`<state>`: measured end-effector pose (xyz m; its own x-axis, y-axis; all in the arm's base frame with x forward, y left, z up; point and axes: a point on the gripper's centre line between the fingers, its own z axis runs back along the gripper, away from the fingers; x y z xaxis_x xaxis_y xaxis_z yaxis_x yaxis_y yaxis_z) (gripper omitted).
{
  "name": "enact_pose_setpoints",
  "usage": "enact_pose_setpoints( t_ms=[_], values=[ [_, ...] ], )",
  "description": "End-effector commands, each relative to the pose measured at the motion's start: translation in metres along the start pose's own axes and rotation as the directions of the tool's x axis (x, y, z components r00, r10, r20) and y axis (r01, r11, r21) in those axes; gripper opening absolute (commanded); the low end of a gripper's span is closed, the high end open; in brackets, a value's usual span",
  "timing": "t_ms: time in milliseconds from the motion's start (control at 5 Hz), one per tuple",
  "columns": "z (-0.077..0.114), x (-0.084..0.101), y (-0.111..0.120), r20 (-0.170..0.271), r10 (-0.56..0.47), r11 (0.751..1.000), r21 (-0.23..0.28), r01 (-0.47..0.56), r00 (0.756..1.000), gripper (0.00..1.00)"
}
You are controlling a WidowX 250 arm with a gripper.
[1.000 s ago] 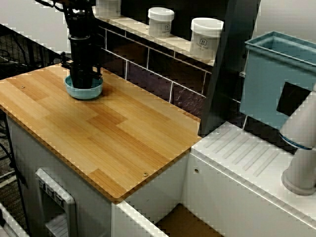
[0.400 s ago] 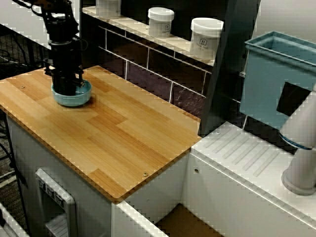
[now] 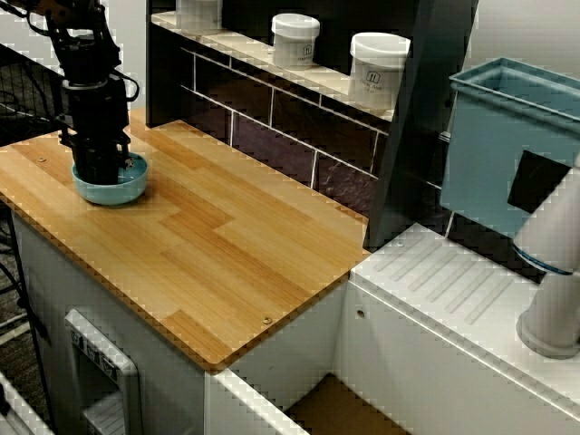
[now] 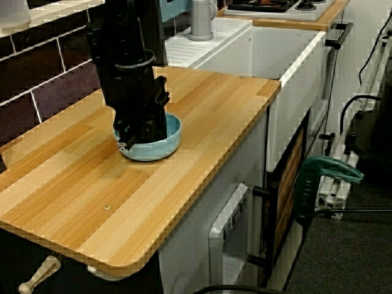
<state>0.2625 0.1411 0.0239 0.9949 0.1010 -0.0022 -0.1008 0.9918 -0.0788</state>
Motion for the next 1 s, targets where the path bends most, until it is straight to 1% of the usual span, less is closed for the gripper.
enact_pose_setpoints(
  t_ms=[0, 200, 400, 800],
  values=[
    [0.004, -0.026, 0.002, 0.007, 0.007, 1.000, -0.009, -0.007, 1.000, 0.00],
    [0.002, -0.032, -0.004, 0.009, -0.002, 1.000, -0.006, 0.002, 1.000, 0.00],
    [-0.004, -0.028, -0.019, 0.019, -0.007, 1.000, 0.014, 0.006, 1.000, 0.00],
    [0.001, -0.016, -0.050, 0.037, -0.016, 1.000, 0.004, 0.016, 0.999, 0.00]
  ],
)
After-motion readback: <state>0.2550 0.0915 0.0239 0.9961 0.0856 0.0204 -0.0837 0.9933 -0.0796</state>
